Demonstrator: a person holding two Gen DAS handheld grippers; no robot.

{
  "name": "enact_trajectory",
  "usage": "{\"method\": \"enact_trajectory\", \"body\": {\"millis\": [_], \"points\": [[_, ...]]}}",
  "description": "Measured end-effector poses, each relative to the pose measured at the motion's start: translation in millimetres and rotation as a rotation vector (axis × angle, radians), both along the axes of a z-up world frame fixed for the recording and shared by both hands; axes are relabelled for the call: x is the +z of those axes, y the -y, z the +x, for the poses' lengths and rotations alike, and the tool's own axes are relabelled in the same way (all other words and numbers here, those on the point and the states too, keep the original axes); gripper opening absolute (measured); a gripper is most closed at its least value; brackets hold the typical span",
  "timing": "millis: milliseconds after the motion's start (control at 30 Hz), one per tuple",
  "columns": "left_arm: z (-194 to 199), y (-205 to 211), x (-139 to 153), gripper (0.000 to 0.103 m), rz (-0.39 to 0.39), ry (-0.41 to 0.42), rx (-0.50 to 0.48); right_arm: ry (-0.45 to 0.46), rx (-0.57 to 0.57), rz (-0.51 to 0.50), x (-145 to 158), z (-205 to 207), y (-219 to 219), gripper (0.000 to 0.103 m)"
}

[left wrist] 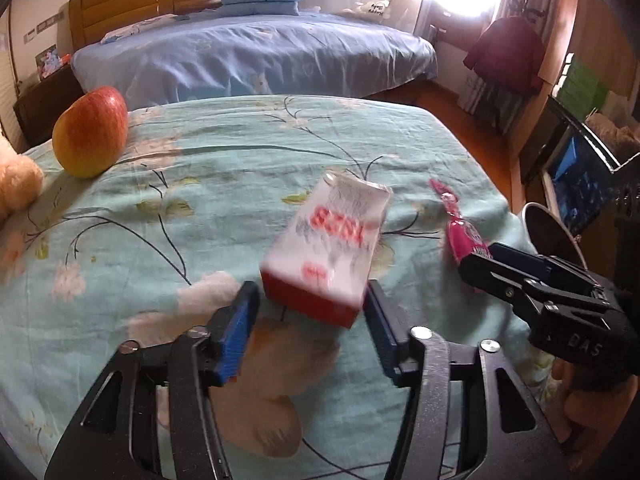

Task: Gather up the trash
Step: 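Grasp the red-and-white box with the left tool while the right tool grasps the pink AD package, then carry the red-and-white box and pink AD package over the trash bin with both tools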

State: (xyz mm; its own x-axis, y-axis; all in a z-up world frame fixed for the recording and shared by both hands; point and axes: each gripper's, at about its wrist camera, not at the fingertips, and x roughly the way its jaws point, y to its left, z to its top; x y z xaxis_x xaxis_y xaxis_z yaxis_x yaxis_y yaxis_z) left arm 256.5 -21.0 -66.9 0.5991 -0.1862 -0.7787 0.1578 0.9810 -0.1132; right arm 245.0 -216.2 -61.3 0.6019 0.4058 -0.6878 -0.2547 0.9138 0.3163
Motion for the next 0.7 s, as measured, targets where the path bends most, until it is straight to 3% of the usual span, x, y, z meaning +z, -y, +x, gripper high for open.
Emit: {"method": "enact_trajectory", "body": {"millis": [67,167,200,233,333,700], "points": [[1,0,-2,0.065,0.008,0.003,0.007,-0.003,-0.002,-0.012,-1,1,-2,0.064],[6,0,-5,0.063,0.007,0.003,0.003,-0.006,-0.001,-0.036,-3,3,-5,0.064],[6,0,-7,0.052,0.007,0.000,0.000,-0.013,-0.001,-0.049,-5,4,-7,0.063],[6,1,-8,0.053,0.005,-0.005,-0.006,-0.018,0.000,-0.059,-6,5,-8,0.063],[2,1,-6,0.053,0.004,0.007,-0.001,-0.013,-0.006,-0.101,-6,4,-11,0.047],[-32,6,10,0.052,-0.064,0.041,0.004,0.065,-0.028,-0.060,13,-29,5,0.047]]}}
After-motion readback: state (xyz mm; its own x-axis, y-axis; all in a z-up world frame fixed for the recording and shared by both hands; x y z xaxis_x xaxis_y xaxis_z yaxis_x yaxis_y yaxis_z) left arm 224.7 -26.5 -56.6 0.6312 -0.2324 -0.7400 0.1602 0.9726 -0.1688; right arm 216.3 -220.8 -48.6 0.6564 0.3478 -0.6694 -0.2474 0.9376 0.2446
